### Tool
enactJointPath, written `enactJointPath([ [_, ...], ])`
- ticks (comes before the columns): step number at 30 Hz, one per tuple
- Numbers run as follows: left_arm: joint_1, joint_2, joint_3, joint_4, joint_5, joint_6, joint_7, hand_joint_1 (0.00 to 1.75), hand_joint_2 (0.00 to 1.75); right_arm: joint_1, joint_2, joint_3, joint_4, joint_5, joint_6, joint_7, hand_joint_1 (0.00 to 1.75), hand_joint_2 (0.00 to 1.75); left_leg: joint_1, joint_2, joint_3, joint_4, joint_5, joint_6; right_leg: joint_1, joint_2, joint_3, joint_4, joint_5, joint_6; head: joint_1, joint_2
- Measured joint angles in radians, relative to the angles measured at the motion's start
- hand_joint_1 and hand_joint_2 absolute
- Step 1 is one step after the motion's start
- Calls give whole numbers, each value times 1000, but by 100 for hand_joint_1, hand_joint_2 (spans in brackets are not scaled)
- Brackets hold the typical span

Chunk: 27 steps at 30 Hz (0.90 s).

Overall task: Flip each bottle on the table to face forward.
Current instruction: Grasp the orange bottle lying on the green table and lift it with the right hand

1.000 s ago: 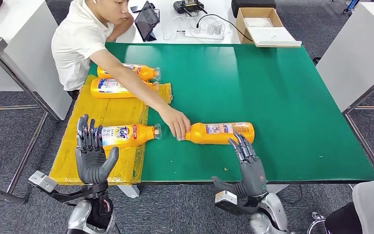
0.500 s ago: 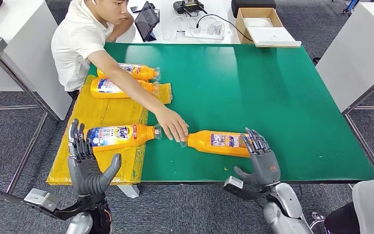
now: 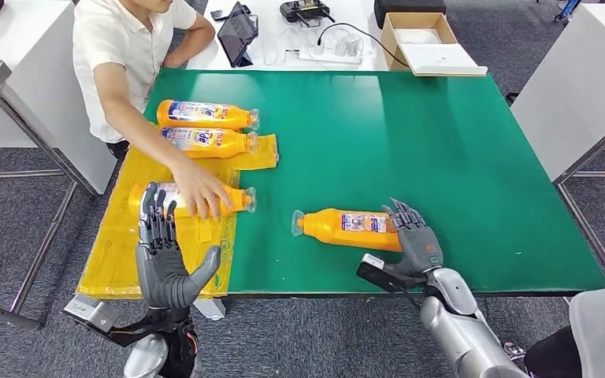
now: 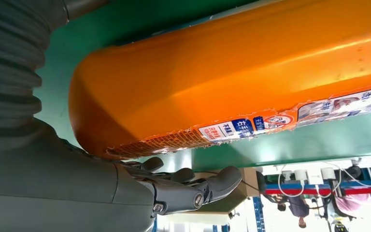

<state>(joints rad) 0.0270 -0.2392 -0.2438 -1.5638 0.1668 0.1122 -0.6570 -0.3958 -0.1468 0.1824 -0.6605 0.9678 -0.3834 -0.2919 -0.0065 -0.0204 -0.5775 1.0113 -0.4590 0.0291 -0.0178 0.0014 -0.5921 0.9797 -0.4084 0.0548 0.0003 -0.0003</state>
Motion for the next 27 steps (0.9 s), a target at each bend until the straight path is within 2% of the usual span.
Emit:
enactJointPath([
  [10,-15,6,-18,26,24,-17,14,0,175,-55,15,10,89,-11,18,6,0,175,0,2,5,0,0,0,0,0,4,0,0,0,0,0],
  [11,-16,6,-20,28,31,-23,19,0,175,-60,16,10,96,-15,29,6,8,175,0,3,5,0,0,0,0,1,4,0,0,0,0,0],
  [14,-20,8,-24,32,53,-45,41,0,175,-82,19,10,120,-30,90,25,111,175,0,6,8,0,0,0,0,3,6,0,0,0,0,0],
  [15,-23,9,-27,35,61,-54,49,0,175,-90,19,12,128,-32,116,37,138,175,0,7,9,0,0,0,0,4,7,0,0,0,0,0],
  [19,-36,12,-33,48,94,-94,84,0,175,-128,14,25,158,-33,213,96,154,175,0,12,14,0,-2,0,0,9,9,-1,1,0,0,0],
  [27,-52,14,-41,66,122,-137,107,0,175,-170,-3,49,197,-23,275,143,154,175,0,11,20,0,-2,0,0,10,15,-1,1,0,0,0],
])
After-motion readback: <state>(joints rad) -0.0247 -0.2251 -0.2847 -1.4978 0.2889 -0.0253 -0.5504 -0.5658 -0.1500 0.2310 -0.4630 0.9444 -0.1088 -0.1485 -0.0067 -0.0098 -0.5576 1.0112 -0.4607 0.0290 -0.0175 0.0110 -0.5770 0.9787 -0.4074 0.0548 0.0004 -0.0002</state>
